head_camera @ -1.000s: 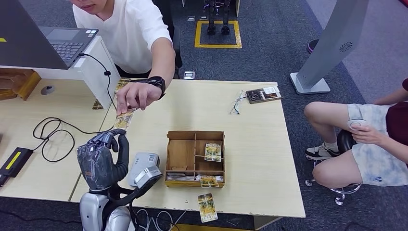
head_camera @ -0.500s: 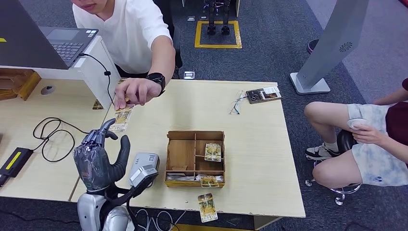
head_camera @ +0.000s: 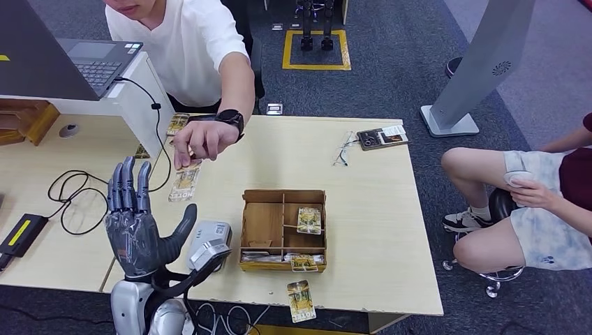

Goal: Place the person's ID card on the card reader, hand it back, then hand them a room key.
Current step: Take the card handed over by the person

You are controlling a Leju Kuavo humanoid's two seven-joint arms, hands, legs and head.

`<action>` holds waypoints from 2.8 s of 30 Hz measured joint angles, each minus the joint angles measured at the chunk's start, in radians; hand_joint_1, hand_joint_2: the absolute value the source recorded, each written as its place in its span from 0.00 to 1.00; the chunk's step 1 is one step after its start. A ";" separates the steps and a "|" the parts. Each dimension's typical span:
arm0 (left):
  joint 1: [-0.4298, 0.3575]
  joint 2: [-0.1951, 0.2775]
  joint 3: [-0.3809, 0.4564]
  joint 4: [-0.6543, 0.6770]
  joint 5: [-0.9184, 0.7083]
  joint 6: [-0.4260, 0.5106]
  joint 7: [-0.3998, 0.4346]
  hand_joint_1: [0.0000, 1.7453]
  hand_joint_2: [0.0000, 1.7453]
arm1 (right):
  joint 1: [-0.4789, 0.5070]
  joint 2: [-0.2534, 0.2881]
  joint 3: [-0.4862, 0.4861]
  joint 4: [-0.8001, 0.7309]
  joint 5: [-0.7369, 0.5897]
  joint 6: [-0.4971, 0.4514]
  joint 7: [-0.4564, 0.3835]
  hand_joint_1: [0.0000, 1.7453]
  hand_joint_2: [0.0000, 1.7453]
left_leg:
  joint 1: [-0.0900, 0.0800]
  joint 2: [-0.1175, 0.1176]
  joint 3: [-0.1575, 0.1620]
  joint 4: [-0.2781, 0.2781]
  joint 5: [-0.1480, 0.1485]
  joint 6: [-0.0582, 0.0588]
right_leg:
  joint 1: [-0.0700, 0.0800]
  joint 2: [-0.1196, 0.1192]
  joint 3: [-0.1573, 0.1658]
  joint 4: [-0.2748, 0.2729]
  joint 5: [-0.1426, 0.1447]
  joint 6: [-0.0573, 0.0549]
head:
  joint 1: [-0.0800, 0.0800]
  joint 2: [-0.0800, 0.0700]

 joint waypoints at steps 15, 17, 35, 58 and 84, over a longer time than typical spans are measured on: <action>0.000 0.000 0.000 0.000 0.026 0.000 -0.007 0.00 1.00 | 0.000 0.000 0.001 0.000 0.000 -0.002 -0.005 0.00 1.00 | 0.000 0.000 0.000 0.000 0.000 0.000 | 0.000 0.000 0.000 0.000 0.000 0.000 | 0.000 0.000; 0.000 0.000 0.000 0.000 0.027 0.000 -0.007 0.00 1.00 | 0.000 0.000 0.001 0.000 0.000 -0.002 -0.005 0.00 1.00 | 0.000 0.000 0.000 0.000 0.000 0.000 | 0.000 0.000 0.000 0.000 0.000 0.000 | 0.000 0.000; 0.000 0.000 0.003 0.000 0.118 0.000 -0.047 0.70 1.00 | 0.000 0.000 0.002 0.000 0.000 -0.004 -0.005 0.00 1.00 | 0.000 0.000 0.000 0.000 0.000 0.000 | 0.000 0.000 0.000 0.000 0.000 0.000 | 0.000 0.000; 0.002 0.000 0.012 0.003 0.075 0.000 -0.026 1.00 1.00 | 0.000 0.000 0.002 0.000 -0.003 -0.003 -0.007 0.00 1.00 | 0.000 0.000 0.000 0.000 0.000 0.000 | 0.000 0.000 0.000 0.000 0.000 0.000 | 0.000 0.000; 0.002 0.000 0.012 0.010 0.115 0.000 -0.022 1.00 1.00 | 0.000 -0.001 0.002 0.000 -0.010 -0.003 -0.007 0.00 1.00 | 0.000 0.000 0.000 0.000 0.000 0.000 | 0.000 0.000 0.000 0.000 0.000 0.000 | 0.000 0.000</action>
